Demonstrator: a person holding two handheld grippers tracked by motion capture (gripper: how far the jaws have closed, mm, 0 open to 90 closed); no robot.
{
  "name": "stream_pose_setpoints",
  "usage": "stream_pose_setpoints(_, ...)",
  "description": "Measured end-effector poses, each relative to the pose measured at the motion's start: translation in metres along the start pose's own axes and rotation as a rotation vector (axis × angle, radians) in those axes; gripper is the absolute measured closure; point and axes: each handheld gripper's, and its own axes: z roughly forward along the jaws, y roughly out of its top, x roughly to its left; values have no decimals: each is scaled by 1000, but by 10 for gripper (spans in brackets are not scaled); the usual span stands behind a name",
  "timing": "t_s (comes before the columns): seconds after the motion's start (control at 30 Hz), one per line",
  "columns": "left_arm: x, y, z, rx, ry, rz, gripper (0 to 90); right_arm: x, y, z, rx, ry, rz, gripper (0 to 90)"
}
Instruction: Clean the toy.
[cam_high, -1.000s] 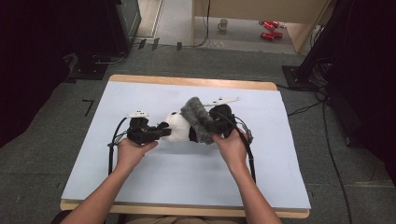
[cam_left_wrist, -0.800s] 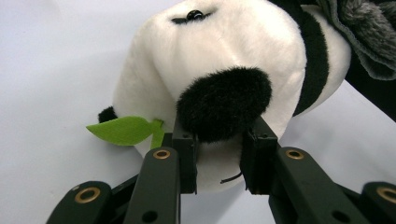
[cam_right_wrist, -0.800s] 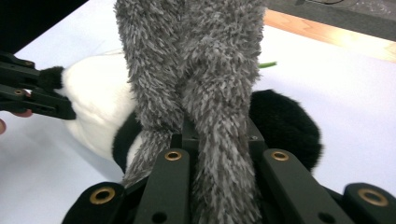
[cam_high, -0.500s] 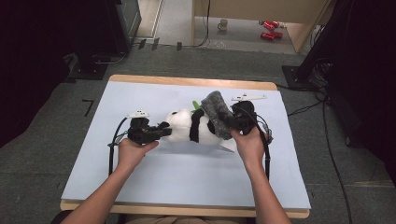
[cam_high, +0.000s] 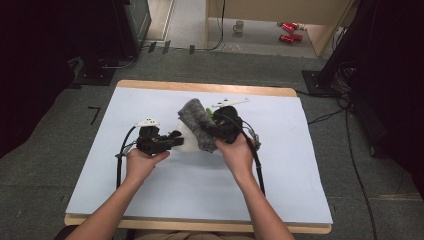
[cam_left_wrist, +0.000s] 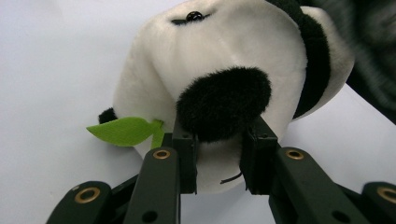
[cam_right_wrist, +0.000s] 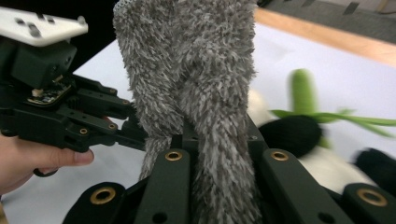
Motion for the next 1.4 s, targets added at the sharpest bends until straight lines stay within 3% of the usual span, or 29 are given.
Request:
stream_pose_setpoints(0.1, -3, 0, 0, -1, 21, 32, 713, 8, -3, 17, 30, 25, 10, 793)
stream_pose_setpoints(0.17, -2, -1, 0, -1, 30, 31, 713, 10, -6, 27, 40, 23, 18, 793)
stream_pose_setpoints(0.27, -2, -1, 0, -1, 29, 29, 712, 6, -8, 30, 41, 12, 25, 792)
stream_pose_setpoints(0.33, -3, 0, 0, 1, 33, 31, 712, 3, -10, 29, 45, -6, 3, 791)
stream_pose_setpoints(0.47, -1, 0, -1, 7, 23, 34, 712, -9, -19, 18, 61, -67, -17, 793)
stream_pose_setpoints(0.57, -3, 0, 0, 6, 19, 45, 713, -20, -29, 6, 44, -42, 31, 793)
stream_pose_setpoints(0.77, 3, 0, -1, 11, 7, 30, 713, -38, -32, -25, 15, -107, 35, 792)
stream_pose_setpoints(0.9, 1, 1, 0, 5, 1, 34, 713, -55, -38, -39, 5, -116, 66, 793)
stream_pose_setpoints(1.23, 1, 0, -2, 6, 0, 32, 714, -70, -42, -60, -37, -186, 76, 792)
stream_pose_setpoints(1.33, 3, -1, -3, 12, 5, 31, 712, -67, -42, -72, -71, -163, 96, 792)
stream_pose_setpoints(1.4, 3, -1, -3, 13, 3, 30, 711, -59, -42, -78, -89, -141, 79, 792)
